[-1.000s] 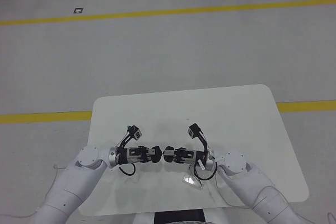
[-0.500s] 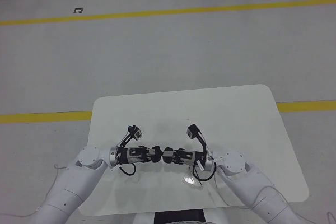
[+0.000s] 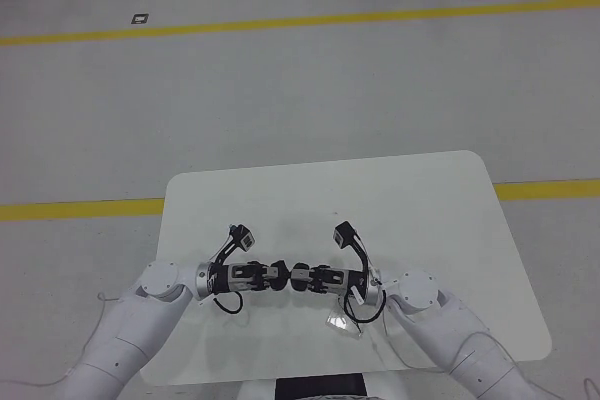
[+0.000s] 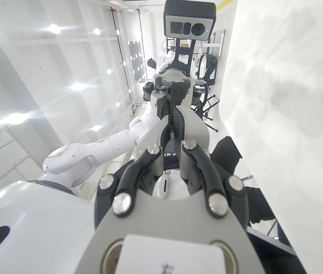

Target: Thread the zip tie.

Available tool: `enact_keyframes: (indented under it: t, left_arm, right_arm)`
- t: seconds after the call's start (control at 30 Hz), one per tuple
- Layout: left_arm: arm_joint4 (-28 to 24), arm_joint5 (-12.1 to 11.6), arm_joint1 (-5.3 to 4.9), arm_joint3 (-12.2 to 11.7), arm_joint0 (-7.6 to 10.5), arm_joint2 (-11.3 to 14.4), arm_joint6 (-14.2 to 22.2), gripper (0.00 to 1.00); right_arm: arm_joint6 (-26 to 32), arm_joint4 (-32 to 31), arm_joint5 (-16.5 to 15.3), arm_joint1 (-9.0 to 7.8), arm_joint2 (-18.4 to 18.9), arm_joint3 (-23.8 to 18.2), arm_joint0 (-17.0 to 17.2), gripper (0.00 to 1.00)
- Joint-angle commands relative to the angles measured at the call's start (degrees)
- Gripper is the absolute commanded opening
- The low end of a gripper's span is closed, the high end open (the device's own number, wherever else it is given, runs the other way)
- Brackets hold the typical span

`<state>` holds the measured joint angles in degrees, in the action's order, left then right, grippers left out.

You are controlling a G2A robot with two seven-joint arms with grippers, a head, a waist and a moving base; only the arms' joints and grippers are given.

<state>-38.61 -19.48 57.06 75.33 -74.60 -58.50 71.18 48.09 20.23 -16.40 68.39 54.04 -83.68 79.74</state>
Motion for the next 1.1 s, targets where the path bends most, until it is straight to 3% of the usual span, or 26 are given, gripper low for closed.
enact_keyframes:
  t: [0.0,0.37,0.5,0.77,0.8,0.9,1.07]
  left_arm:
    - [-0.1,0.0,-0.03,0.0,-0.04,-0.1,0.1,0.0]
    - [-0.6,0.0,-0.33,0.3,-0.73,-1.7,0.8,0.0]
    - [0.2,0.0,-0.3,1.6,-0.71,-2.0,1.5,0.0]
    - [0.2,0.0,-0.3,1.6,-0.71,-2.0,1.5,0.0]
    - [0.9,0.0,-0.28,1.6,-0.74,-2.0,0.2,0.0]
    - [1.2,0.0,-0.29,1.8,-1.06,-2.4,-0.6,0.0]
    - [3.7,0.0,-0.16,1.2,-2.1,-5.2,-2.6,0.0]
  right_arm:
    - [-0.4,0.7,0.2,-0.02,0.2,0.1,0.2,1.0]
    - [-1.7,1.3,-0.2,-1.13,4.6,-1.4,2.7,1.0]
    - [-2.1,1.1,-0.2,-1.21,4.9,-1.8,3.0,1.0]
    - [-2.1,1.1,-0.2,-1.21,4.9,-1.8,3.0,1.0]
    - [-2.5,0.5,-0.1,-1.23,4.9,-1.7,3.0,1.0]
    - [-6.3,-6.6,1.5,-1.53,5.2,-3.5,3.2,1.0]
    - [-10.8,-19.3,6.3,-2.58,7.0,-9.4,5.4,1.0]
